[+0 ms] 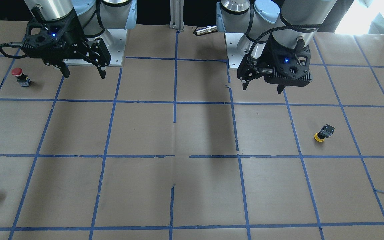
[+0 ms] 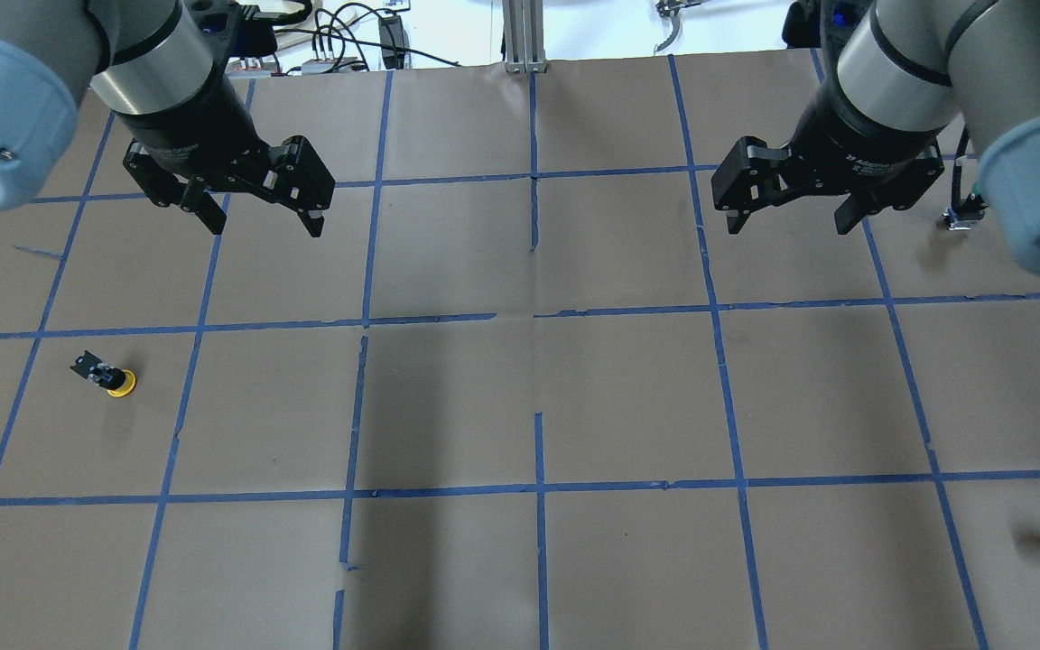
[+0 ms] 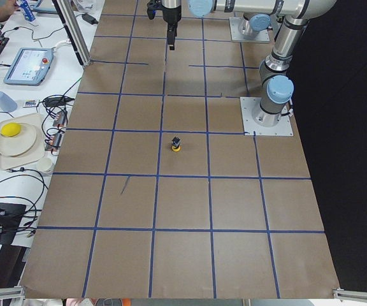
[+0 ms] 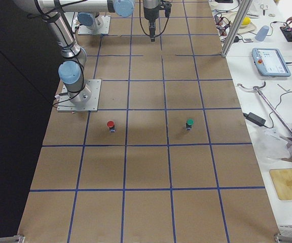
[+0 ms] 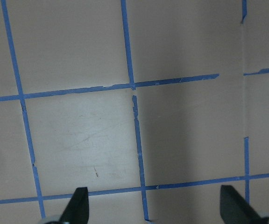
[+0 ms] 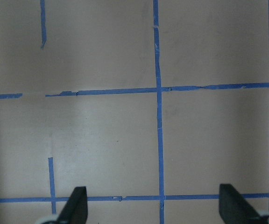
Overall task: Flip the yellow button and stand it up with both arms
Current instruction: 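Move the left gripper toward the yellow button lying on the table, then lower the open left gripper down over the yellow button's black body, then close the left gripper on the button's black body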
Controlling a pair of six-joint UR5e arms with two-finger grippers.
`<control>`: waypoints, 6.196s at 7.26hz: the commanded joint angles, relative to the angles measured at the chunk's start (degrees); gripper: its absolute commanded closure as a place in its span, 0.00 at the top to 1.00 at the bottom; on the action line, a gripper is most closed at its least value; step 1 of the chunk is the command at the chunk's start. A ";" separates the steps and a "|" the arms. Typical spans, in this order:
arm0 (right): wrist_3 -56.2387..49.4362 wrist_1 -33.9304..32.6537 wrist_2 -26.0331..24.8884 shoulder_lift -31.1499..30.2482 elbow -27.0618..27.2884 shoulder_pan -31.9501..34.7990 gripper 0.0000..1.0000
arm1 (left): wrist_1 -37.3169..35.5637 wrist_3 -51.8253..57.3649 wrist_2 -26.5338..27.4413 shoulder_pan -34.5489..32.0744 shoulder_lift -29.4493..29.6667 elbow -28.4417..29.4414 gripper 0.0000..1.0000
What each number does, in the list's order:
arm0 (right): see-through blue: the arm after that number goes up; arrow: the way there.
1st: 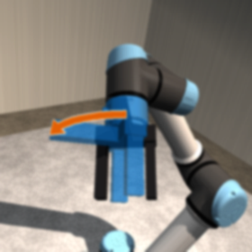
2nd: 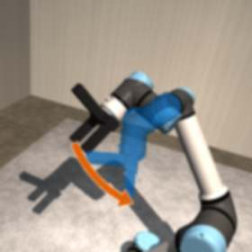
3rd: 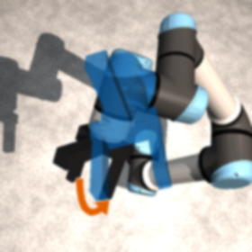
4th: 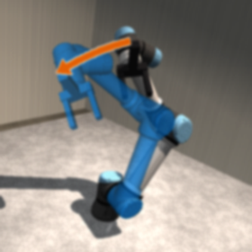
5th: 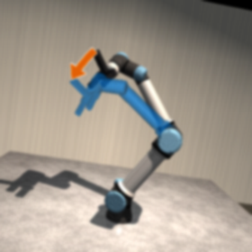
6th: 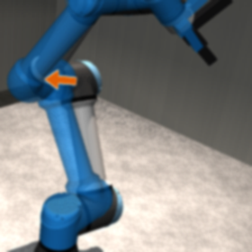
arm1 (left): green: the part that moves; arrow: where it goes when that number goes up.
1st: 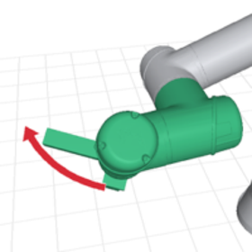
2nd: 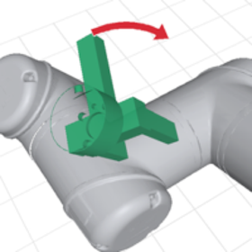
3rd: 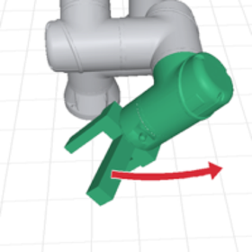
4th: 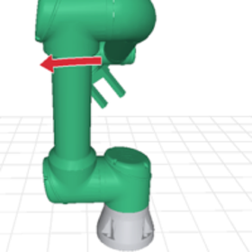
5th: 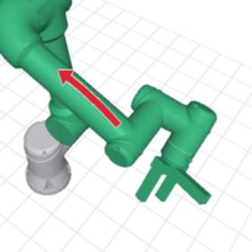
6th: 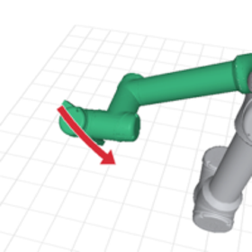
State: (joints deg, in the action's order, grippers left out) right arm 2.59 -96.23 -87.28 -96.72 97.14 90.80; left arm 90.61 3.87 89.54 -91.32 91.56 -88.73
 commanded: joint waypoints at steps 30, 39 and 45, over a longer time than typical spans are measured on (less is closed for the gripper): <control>-0.21 -2.21 0.18 1.01 1.38 0.00 1.00 | -16.28 50.52 1.86 28.83 -0.77 -17.13 1.00; -0.21 -2.30 0.18 1.01 1.73 0.00 1.00 | -39.72 69.85 0.01 37.01 11.53 -26.23 1.00; -0.21 -2.30 0.18 1.01 1.74 0.00 1.00 | -39.28 69.70 4.24 38.15 14.70 -26.49 0.47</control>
State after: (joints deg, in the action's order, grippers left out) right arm 2.37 -98.52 -87.10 -95.71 98.88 90.79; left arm 51.16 73.73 93.60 -52.84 106.28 -115.24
